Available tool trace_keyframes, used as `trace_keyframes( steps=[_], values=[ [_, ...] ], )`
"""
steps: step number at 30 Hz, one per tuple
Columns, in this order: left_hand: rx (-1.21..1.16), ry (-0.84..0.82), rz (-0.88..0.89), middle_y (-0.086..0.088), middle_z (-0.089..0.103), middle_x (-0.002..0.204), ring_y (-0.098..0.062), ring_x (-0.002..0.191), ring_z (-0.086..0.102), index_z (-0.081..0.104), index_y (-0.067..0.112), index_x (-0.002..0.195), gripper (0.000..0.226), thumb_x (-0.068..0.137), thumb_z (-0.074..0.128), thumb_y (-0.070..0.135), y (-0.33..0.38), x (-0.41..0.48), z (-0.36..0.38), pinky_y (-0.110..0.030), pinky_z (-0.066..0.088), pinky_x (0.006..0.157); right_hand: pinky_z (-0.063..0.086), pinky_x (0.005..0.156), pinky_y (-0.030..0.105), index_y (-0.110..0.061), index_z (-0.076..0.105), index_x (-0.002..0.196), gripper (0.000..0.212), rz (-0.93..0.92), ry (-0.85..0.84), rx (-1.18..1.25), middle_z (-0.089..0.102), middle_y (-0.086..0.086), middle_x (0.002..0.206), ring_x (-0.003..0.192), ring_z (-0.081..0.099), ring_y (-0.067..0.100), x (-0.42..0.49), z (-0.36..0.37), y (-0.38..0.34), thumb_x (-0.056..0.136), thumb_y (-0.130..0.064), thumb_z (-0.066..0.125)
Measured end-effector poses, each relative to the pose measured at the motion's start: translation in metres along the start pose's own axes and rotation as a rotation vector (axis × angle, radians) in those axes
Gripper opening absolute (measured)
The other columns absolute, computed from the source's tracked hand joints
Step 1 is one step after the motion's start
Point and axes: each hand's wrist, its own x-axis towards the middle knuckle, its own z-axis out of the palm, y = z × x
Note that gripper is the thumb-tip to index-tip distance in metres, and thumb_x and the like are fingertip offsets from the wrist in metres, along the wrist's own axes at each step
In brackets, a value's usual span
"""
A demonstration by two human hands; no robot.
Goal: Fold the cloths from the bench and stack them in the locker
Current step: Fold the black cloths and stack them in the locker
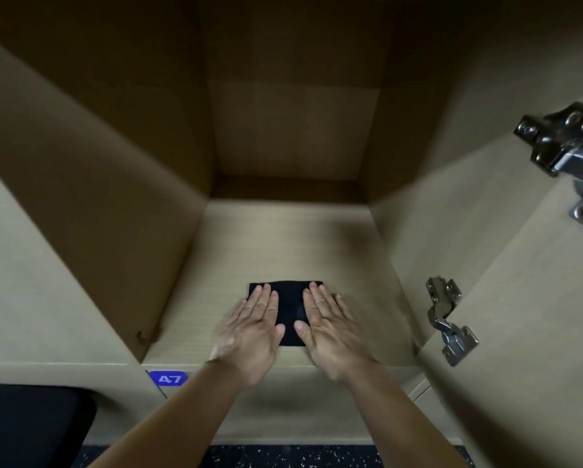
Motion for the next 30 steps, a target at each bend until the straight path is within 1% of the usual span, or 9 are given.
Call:
trace_keyframes(
  steps=[3,5,6,8,11,13,15,24,30],
  values=[
    [-0.023,-0.022,-0.002,-0.001,-0.010,0.160,-0.014,0.150,-0.009,-0.001,0.009,0.155,0.070,0.097,-0.001,0.049,-0.003,-0.004,-0.012,-0.026,-0.010,0.118,-0.007,0.118,0.027,-0.011,0.007,0.155,0.067,0.046,-0.063,0.078,-0.003,0.006,0.163,0.149,-0.008,0.016,-0.001,-0.011,-0.005,0.101,-0.050,0.003],
    [-0.051,0.057,-0.038,-0.008,0.026,0.155,-0.023,0.145,0.032,0.035,0.000,0.147,0.078,0.090,0.010,0.048,-0.005,-0.019,-0.028,-0.029,0.018,0.117,0.015,0.116,0.026,-0.015,0.033,0.149,0.050,0.064,0.065,0.140,0.029,0.009,0.157,0.146,0.022,0.020,-0.006,-0.023,-0.008,0.105,-0.036,0.027],
    [-0.055,0.087,-0.038,-0.012,0.053,0.141,-0.026,0.127,0.056,0.056,-0.001,0.132,0.066,0.090,0.032,0.044,-0.007,-0.028,-0.034,-0.033,0.040,0.106,0.030,0.107,0.026,-0.019,0.045,0.143,0.043,0.084,0.143,0.146,0.046,0.007,0.147,0.137,0.039,0.021,-0.011,-0.031,-0.009,0.103,-0.034,0.034],
    [-0.021,0.178,-0.062,-0.007,0.072,0.111,-0.027,0.099,0.070,0.070,0.006,0.116,0.042,0.082,0.066,0.032,-0.011,-0.049,-0.042,-0.035,0.056,0.083,0.043,0.085,0.029,-0.026,0.057,0.129,0.033,0.111,0.216,0.156,0.064,0.002,0.125,0.113,0.058,0.023,-0.027,-0.049,-0.019,0.100,-0.032,0.043],
    [-0.032,0.208,-0.134,-0.001,0.064,0.126,-0.023,0.114,0.060,0.057,0.015,0.134,0.046,0.096,0.048,0.039,-0.009,-0.089,-0.071,-0.033,0.048,0.094,0.045,0.079,0.030,-0.027,0.058,0.125,0.029,0.065,0.211,0.129,0.067,0.001,0.118,0.106,0.062,0.023,-0.053,-0.070,-0.037,0.099,-0.035,0.046],
    [0.010,0.194,-0.181,-0.001,0.044,0.148,-0.023,0.133,0.042,0.034,0.019,0.150,0.052,0.102,0.036,0.041,-0.012,-0.117,-0.091,-0.033,0.033,0.109,0.046,0.079,0.030,-0.027,0.057,0.125,0.030,0.022,0.237,0.115,0.066,0.000,0.119,0.107,0.061,0.022,-0.072,-0.085,-0.054,0.099,-0.037,0.047],
    [0.036,0.227,-0.241,0.000,0.032,0.154,-0.021,0.139,0.033,0.023,0.022,0.153,0.055,0.103,0.035,0.042,-0.017,-0.149,-0.109,-0.032,0.027,0.112,0.046,0.078,0.029,-0.026,0.058,0.124,0.030,-0.021,0.271,0.114,0.064,-0.001,0.123,0.109,0.060,0.021,-0.091,-0.098,-0.075,0.098,-0.038,0.048],
    [0.061,0.337,-0.532,0.003,0.034,0.155,-0.019,0.140,0.033,0.026,0.025,0.152,0.055,0.102,0.038,0.044,-0.053,-0.328,-0.154,-0.031,0.026,0.109,0.041,0.074,0.032,-0.021,0.058,0.126,0.036,-0.271,0.240,0.134,0.064,0.005,0.120,0.107,0.058,0.027,-0.174,-0.134,-0.209,0.098,-0.038,0.045],
    [-0.040,0.376,-0.742,0.000,0.052,0.142,-0.023,0.131,0.045,0.046,0.020,0.142,0.046,0.100,0.047,0.038,-0.083,-0.466,-0.143,-0.034,0.032,0.104,0.046,0.087,0.034,-0.021,0.059,0.127,0.036,-0.435,0.103,0.217,0.064,0.004,0.125,0.114,0.057,0.029,-0.226,-0.110,-0.308,0.096,-0.036,0.047]
  ],
)
